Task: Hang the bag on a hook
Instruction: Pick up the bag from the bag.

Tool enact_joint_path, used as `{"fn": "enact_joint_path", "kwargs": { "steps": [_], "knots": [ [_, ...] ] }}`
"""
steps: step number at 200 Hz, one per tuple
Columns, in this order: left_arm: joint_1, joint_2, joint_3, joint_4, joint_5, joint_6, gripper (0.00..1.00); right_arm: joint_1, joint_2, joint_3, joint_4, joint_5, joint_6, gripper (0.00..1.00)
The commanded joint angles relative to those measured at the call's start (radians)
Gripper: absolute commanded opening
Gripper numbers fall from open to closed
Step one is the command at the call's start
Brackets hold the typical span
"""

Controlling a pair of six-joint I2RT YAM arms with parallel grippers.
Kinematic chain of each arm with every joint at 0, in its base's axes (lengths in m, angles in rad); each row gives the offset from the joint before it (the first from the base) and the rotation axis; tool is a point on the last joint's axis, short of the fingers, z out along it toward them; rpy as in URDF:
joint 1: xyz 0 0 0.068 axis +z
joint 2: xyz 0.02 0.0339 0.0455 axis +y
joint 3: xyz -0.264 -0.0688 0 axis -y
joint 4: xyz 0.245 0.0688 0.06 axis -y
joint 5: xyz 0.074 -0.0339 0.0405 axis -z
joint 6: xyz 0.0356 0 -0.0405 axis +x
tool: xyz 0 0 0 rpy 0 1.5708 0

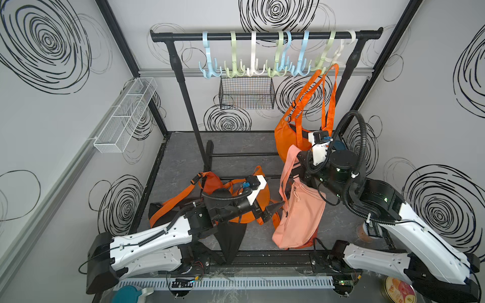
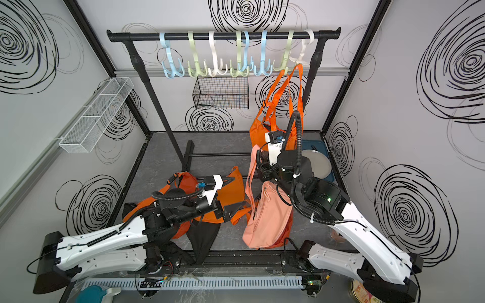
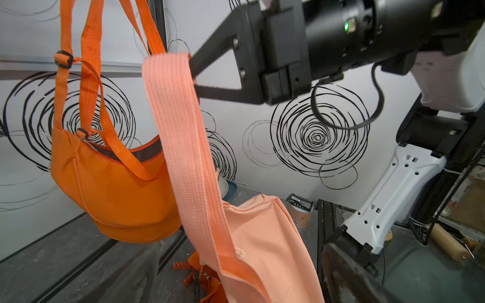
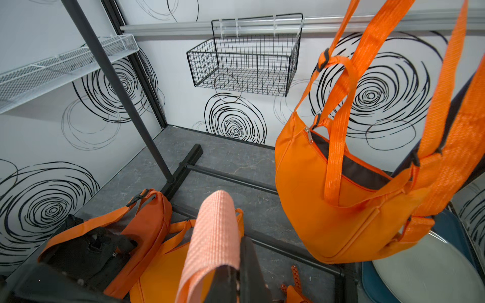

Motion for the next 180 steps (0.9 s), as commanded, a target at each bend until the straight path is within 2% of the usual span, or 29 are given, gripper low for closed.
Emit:
{"fn": "enact_joint_path", "kwargs": {
  "steps": [1, 44, 60, 80, 122, 148, 180],
  "knots": [
    [-0.003, 0.077, -0.013, 0.167, -0.108, -0.068, 1.0, 0.007, -0.001, 0.053, 0.036, 0.027, -0.018, 0.0],
    [0.006, 0.191, 0.032, 0.167, -0.169, -0.08, 0.95, 0.012, -0.02, 0.07, 0.04, 0.002, -0.014, 0.0],
    [0.03, 0.192, 0.017, 0.167, -0.175, -0.091, 0.86, 0.012, -0.032, 0.076, 0.034, 0.003, -0.013, 0.0],
    [0.077, 0.195, -0.02, 0.202, -0.158, -0.138, 0.7, 0.013, -0.041, 0.086, 0.031, -0.003, -0.014, 0.0],
    [0.104, 0.234, -0.037, 0.262, -0.135, -0.16, 0.49, 0.013, -0.026, 0.109, 0.02, -0.013, -0.016, 0.0],
    [0.11, 0.257, -0.032, 0.281, -0.11, -0.167, 0.4, 0.014, -0.029, 0.119, 0.023, -0.014, -0.021, 0.0],
    [0.106, 0.292, -0.028, 0.33, -0.089, -0.175, 0.37, 0.013, -0.027, 0.127, 0.025, -0.017, -0.026, 0.0]
  ]
}}
